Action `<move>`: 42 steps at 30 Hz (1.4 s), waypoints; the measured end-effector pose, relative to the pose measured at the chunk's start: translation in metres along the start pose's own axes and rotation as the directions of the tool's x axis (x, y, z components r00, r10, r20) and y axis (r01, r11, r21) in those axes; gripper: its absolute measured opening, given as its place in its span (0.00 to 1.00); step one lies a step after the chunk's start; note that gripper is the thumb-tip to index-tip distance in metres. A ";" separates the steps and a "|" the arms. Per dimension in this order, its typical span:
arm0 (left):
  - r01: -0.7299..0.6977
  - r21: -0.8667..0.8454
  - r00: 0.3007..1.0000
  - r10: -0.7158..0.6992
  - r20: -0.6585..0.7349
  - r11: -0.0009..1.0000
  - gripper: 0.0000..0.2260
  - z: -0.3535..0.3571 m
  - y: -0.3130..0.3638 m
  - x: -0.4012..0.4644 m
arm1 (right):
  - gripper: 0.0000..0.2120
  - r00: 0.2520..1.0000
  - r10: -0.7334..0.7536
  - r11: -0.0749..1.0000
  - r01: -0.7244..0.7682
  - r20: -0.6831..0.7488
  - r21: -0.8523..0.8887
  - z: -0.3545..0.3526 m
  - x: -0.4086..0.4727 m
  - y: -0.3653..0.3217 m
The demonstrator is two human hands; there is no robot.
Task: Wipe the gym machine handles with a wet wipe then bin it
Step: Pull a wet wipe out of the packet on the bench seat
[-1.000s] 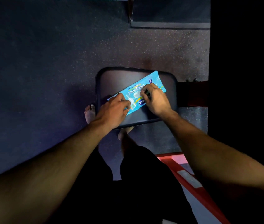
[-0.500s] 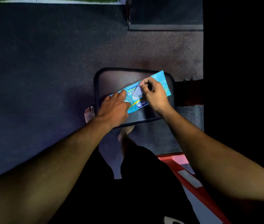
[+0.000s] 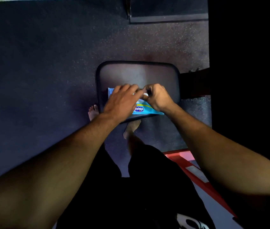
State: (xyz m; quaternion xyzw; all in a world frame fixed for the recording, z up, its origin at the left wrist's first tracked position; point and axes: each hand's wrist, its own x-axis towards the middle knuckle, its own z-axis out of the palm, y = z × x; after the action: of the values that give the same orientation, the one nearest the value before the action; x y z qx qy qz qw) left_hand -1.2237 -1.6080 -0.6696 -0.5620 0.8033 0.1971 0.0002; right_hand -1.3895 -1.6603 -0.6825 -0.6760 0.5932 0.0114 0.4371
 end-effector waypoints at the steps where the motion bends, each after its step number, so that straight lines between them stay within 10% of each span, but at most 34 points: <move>1: -0.018 -0.015 1.000 0.018 -0.007 1.000 0.19 0.004 0.002 -0.001 | 0.03 1.000 0.025 0.999 -0.025 -0.004 0.036 0.002 0.000 0.000; 6: 0.054 -0.017 0.997 -0.053 0.063 0.998 0.18 0.016 -0.005 -0.009 | 0.07 0.984 0.179 0.820 -0.142 -0.012 0.554 0.007 -0.008 0.007; 11: 0.087 0.031 0.989 -0.090 0.118 0.996 0.20 0.020 -0.005 -0.007 | 0.09 0.969 0.243 0.703 -0.143 -0.046 0.697 0.006 -0.018 -0.007; 16: 0.120 0.093 0.983 -0.131 0.129 0.988 0.17 0.019 -0.002 -0.001 | 0.07 0.962 0.231 0.804 -0.103 -0.148 0.585 0.009 -0.024 -0.013; 22: -0.002 0.186 0.992 -0.021 0.124 0.982 0.17 0.019 -0.001 -0.010 | 0.12 0.973 0.229 0.973 -0.229 0.018 0.020 0.007 -0.024 -0.008; 33: -0.298 0.356 0.944 0.217 0.250 0.886 0.10 0.014 -0.016 -0.006 | 0.05 0.960 0.212 0.955 -0.163 -0.183 0.248 0.006 -0.032 -0.007; 42: -0.190 0.358 0.960 0.095 0.265 0.914 0.14 0.018 -0.010 -0.001 | 0.02 0.987 0.118 0.983 -0.101 -0.109 0.155 -0.010 -0.050 -0.010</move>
State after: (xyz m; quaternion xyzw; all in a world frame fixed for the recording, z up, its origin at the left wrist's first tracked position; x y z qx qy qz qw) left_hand -1.2178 -1.6041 -0.6894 -0.4626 0.8592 0.1042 0.1923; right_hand -1.4009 -1.6276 -0.6435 -0.6072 0.6535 -0.0488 0.4493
